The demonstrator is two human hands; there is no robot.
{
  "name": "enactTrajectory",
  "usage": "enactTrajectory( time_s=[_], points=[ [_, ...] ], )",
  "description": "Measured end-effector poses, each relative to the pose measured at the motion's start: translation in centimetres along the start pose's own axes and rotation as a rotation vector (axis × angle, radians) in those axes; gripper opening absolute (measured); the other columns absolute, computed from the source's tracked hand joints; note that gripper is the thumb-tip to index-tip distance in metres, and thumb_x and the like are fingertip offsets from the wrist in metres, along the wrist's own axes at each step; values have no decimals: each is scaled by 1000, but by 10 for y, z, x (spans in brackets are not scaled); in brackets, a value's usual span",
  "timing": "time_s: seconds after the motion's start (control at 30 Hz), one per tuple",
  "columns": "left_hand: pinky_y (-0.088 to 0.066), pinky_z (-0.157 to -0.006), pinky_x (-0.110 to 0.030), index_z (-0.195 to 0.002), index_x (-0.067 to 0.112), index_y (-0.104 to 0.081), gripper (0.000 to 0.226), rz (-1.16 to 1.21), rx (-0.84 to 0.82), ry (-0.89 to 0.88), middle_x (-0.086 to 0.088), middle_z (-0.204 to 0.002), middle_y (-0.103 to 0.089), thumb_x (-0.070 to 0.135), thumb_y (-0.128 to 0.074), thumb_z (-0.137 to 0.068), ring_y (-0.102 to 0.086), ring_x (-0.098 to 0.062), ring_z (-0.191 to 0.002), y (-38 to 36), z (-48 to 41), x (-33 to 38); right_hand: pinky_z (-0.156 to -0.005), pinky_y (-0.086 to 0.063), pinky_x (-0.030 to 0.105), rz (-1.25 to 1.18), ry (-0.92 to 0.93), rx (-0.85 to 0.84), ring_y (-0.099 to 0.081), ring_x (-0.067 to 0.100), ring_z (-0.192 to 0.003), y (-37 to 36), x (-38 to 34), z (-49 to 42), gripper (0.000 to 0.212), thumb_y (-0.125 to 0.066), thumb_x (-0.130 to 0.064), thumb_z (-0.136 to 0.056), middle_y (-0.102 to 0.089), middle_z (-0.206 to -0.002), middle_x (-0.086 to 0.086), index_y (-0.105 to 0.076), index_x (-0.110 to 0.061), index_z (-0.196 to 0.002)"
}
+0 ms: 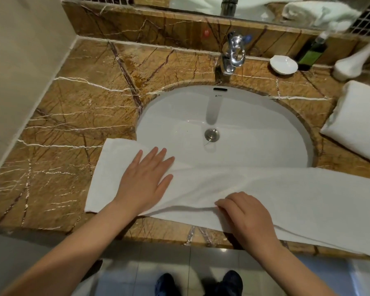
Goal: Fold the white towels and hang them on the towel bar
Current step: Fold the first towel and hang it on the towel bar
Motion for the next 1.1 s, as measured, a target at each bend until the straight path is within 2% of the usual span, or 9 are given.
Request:
enactTrajectory(
  time_s=[0.2, 0.33, 0.43, 0.57, 0.67, 0.77, 0.97, 1.03, 1.1],
  points=[
    [3, -119, -38, -148, 33, -23, 60, 14, 11, 35, 6, -158, -13, 52, -5, -94, 0, -10, -146, 4, 7, -10, -49, -37, 23, -129, -27, -396, -52, 8, -59, -8, -4, 23, 24, -46, -29, -89, -59, -67, -7, -69, -24, -87],
    [3, -119, -38, -148, 36, -20, 57, 14, 29, 70, 7, -159, -9, 53, -7, -95, 3, -10, -146, 3, 17, -18, -47, -43, 30, -162, 98, -189, -56, 18, -58, 3, -11, 24, 24, -53, -22, -90, -63, -69, 1, -74, -11, -90],
    [1, -119, -40, -149, 38, -16, 56, 19, 43, 109, 7, -159, -5, 54, -11, -96, 4, -11, -146, 2, 27, -29, -76, -41, 29, -150, -164, 8, -57, 19, -86, 19, 18, 14, 33, -45, -24, -90, -69, -90, 6, -72, -10, -102],
    [2, -119, -39, -149, 39, -9, 57, 13, 51, 159, 8, -159, -3, 55, -11, -95, 4, -10, -146, 1, 39, -44, -115, -12, 46, -17, -660, -221, -18, 24, -144, 4, 64, 28, 65, -15, -52, -92, -32, -153, 7, -29, -22, -148],
    [1, -118, -39, -150, 39, -8, 57, -3, 47, 175, 8, -160, -4, 56, -11, -95, 3, -10, -146, 1, 44, -55, -115, 17, 42, 60, -570, -403, 15, 16, -146, -13, 58, 47, 74, 10, -65, -85, -2, -161, 3, 4, -33, -152],
    [0, -118, -41, -150, 36, -9, 59, -14, 31, 167, 6, -160, -5, 56, -11, -94, 2, -11, -146, 4, 44, -56, -114, 20, 42, -7, -520, -419, 20, 13, -145, -12, 52, 50, 72, 10, -68, -86, 1, -161, 0, 6, -37, -151],
    [-1, -119, -39, -147, 31, -27, 55, 69, 98, 104, 5, -158, -16, 49, -21, -96, -3, -9, -146, 17, 24, 7, -115, -16, 48, -260, -383, -184, -30, 13, -138, 10, 55, 49, 51, -33, -52, -94, -46, -141, -5, -46, -27, -136],
    [-4, -119, -38, -146, 31, -30, 53, 88, 72, -23, 6, -157, -18, 48, -22, -96, -6, -9, -146, 13, 10, 44, -93, -44, 44, -253, -259, -138, -50, 14, -112, 19, 56, 50, 38, -55, -44, -86, -60, -114, -2, -63, -20, -114],
    [-3, -119, -36, -146, 32, -30, 54, 90, 17, -120, 6, -157, -20, 51, -18, -97, -7, -9, -146, 4, -1, 71, -71, -49, 31, -223, -143, -145, -54, 14, -89, 23, 55, 53, 30, -68, -40, -80, -62, -94, -2, -68, -17, -99]
  ],
)
Point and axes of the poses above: each hand's wrist, its own z-axis away from the middle knuckle, its own y-axis out of the back of the hand, x = y × z, the point moved 6 cm from there along -z, towards the middle knuckle
